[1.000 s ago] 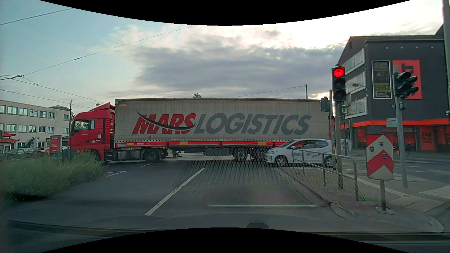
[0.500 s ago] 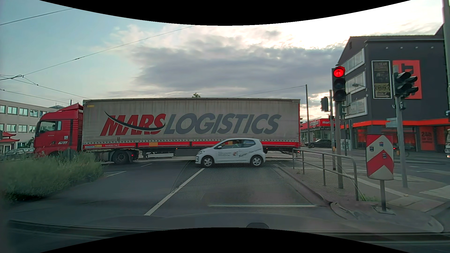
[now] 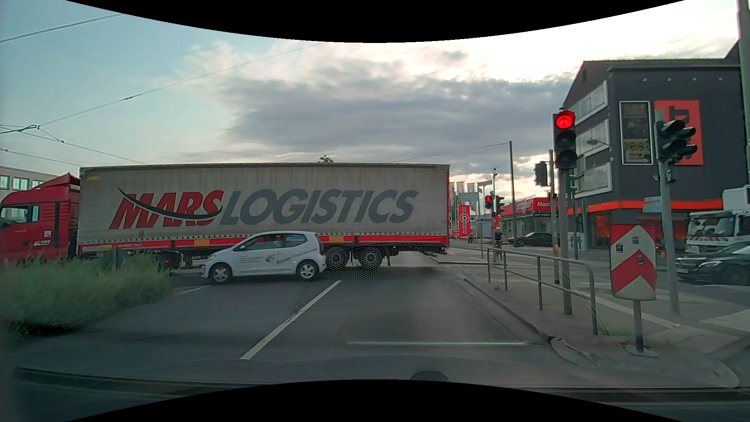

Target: Follow the waypoints while adhering to traffic rules and regulations

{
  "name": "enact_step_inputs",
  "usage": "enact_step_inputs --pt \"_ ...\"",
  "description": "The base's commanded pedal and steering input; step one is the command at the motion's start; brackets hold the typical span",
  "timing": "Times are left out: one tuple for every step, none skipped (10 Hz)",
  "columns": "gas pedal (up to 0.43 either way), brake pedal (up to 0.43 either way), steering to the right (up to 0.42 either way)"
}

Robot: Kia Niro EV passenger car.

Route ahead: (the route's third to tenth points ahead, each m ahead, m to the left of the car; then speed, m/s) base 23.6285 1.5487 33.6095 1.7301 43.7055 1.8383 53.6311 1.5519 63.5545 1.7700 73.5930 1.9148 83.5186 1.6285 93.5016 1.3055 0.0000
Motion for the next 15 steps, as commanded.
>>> enact_step_inputs --pt "0.000 0.268 -0.004" --pt "0.000 0.268 -0.004" --pt "0.000 0.268 -0.004" --pt "0.000 0.268 -0.004" --pt "0.000 0.268 -0.004" --pt "0.000 0.268 -0.004" --pt "0.000 0.268 -0.004" --pt "0.000 0.268 -0.004" --pt "0.000 0.268 -0.004" --pt "0.000 0.262 -0.004" --pt "0.000 0.268 -0.004" --pt "0.000 0.268 -0.004" --pt "0.000 0.262 -0.004" --pt "0.000 0.268 -0.004" --pt "0.000 0.268 -0.004"
